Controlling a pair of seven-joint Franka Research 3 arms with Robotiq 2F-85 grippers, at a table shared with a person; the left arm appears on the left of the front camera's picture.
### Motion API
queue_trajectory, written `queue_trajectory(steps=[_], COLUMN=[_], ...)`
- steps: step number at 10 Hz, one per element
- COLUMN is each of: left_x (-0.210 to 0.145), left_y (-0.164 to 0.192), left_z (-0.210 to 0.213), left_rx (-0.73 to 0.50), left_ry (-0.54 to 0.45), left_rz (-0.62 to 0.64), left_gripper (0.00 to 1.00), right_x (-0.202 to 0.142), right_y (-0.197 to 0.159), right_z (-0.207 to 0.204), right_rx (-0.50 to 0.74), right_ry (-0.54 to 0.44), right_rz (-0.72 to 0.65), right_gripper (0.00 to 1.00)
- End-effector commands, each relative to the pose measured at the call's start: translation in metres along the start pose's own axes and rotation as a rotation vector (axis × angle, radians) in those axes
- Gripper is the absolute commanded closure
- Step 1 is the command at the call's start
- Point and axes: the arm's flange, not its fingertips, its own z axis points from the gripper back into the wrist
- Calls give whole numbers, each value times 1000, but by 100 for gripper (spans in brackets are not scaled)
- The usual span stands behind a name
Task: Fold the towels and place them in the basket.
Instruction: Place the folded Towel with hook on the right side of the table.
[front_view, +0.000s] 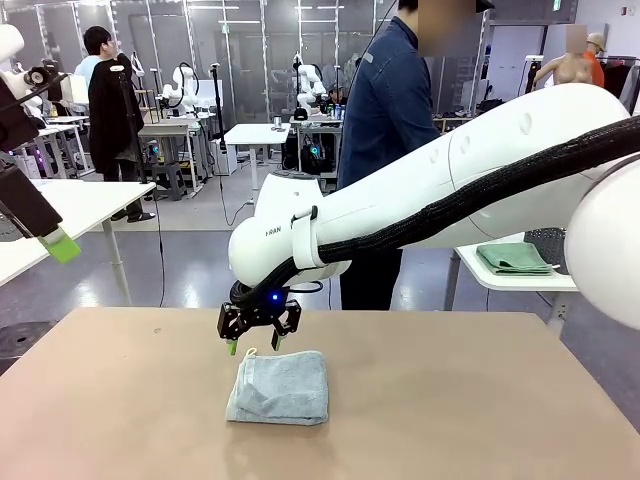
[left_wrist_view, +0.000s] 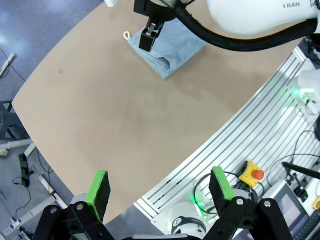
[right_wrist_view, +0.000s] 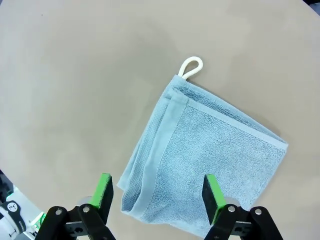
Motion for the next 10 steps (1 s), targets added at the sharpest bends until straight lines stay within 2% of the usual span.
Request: queue_trajectory(steps=[1, 3, 5, 7, 10], left_x=[-1, -1, -1, -1, -1], left_y=[1, 1, 1, 1, 1], left_z=[0, 0, 0, 0, 0], left_rx=[-5, -5, -5, -5, -5], left_ry=[7, 7, 7, 7, 7], left_rz=[-18, -18, -18, -18, -18], left_gripper=[0, 0, 0, 0, 0], right_x=[-1, 0, -46, -78, -116], right_y=[0, 0, 0, -23, -81], right_z=[-2, 0, 45, 62, 78], right_rx=[9, 0, 77, 136, 293], right_ry=[-12, 0, -94, -124, -180], right_rz=[-4, 0, 12, -32, -167], right_gripper=[11, 7, 10, 10, 10])
